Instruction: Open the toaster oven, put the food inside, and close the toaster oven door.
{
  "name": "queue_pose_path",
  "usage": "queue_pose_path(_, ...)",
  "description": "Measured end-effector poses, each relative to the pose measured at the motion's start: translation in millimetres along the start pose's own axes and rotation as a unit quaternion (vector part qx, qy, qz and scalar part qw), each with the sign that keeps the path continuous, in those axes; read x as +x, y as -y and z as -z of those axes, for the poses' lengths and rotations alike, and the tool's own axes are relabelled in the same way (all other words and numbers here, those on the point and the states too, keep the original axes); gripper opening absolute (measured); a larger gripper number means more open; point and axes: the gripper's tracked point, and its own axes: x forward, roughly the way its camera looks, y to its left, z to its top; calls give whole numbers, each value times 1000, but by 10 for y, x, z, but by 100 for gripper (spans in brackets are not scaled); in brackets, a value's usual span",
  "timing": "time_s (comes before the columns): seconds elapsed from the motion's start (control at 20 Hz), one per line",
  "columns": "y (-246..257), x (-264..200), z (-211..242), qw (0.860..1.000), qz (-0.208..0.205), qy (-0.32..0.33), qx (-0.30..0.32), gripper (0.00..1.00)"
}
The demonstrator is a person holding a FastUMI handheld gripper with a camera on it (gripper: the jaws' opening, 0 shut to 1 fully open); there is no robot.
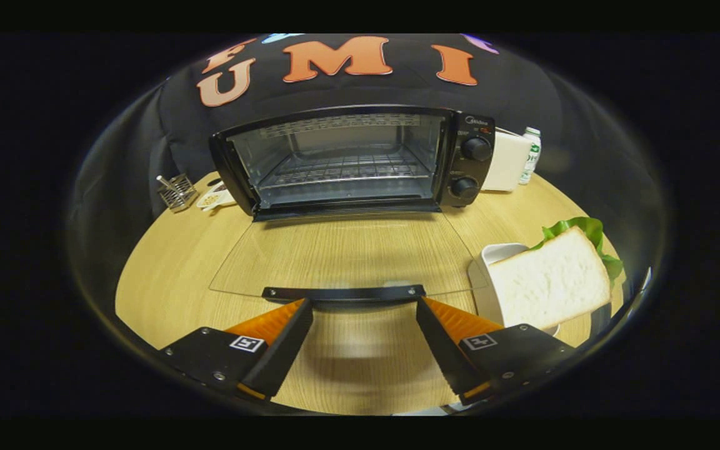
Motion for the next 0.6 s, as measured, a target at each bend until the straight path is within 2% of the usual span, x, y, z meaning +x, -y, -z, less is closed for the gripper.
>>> queue_pose_path(0.45,803,-798,-108,999,-20,-20,-22,99)
queue_pose_path(0.6,1227,-977,-203,999,-7,-26,-31,99)
